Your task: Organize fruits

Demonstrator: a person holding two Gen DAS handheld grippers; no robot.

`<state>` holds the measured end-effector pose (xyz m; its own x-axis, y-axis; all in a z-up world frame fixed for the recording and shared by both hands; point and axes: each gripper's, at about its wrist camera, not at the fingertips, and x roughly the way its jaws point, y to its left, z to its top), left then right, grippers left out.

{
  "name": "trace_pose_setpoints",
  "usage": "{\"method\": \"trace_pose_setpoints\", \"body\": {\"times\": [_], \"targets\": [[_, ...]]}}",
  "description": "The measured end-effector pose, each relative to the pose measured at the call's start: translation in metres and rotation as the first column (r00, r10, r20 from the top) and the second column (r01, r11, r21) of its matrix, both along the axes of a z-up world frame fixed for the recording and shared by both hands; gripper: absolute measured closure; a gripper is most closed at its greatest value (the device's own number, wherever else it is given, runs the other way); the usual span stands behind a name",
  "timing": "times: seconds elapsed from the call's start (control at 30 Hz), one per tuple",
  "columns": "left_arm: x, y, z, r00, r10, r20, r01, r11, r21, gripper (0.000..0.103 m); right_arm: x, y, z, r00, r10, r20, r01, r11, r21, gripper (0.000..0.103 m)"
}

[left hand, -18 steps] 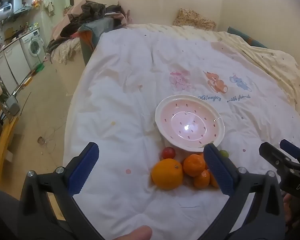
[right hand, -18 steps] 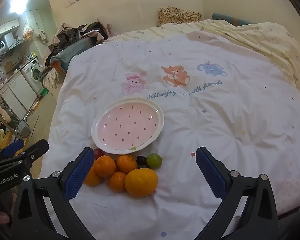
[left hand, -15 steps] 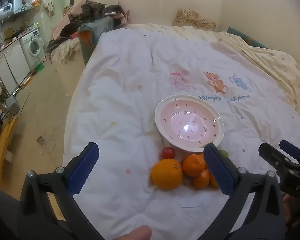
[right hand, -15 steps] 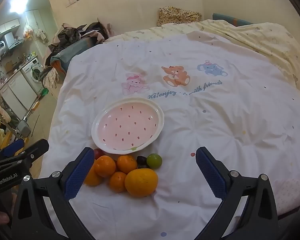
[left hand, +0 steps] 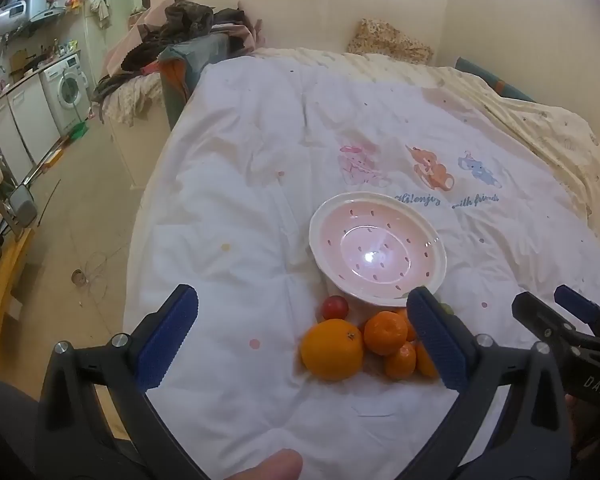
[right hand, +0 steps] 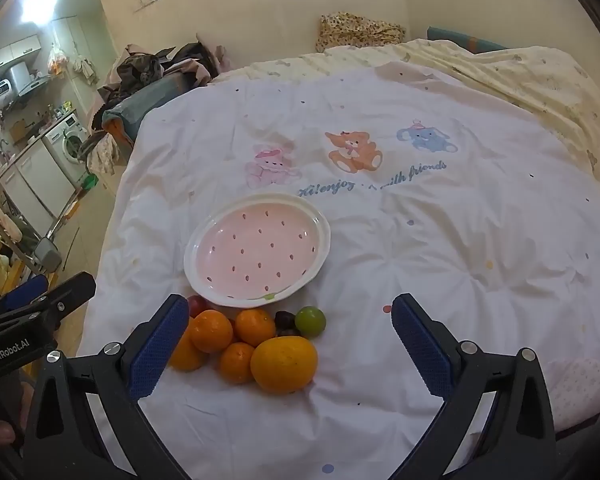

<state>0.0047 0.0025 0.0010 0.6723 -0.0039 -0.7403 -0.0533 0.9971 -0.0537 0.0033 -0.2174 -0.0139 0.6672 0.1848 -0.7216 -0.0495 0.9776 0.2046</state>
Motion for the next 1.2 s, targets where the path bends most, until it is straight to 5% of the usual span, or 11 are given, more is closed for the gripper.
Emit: {"method": "trace_pose_setpoints", "body": {"times": [1.2], "targets": [[-0.0034, -0.0041, 0.0062, 1.000, -0.001, 0.021, 0.001, 1.000, 0.002, 0.000, -0.0013, -0.0008, 0.0013, 1.000, 0.008, 0.004, -0.008, 1.000, -0.003, 0.000]]}}
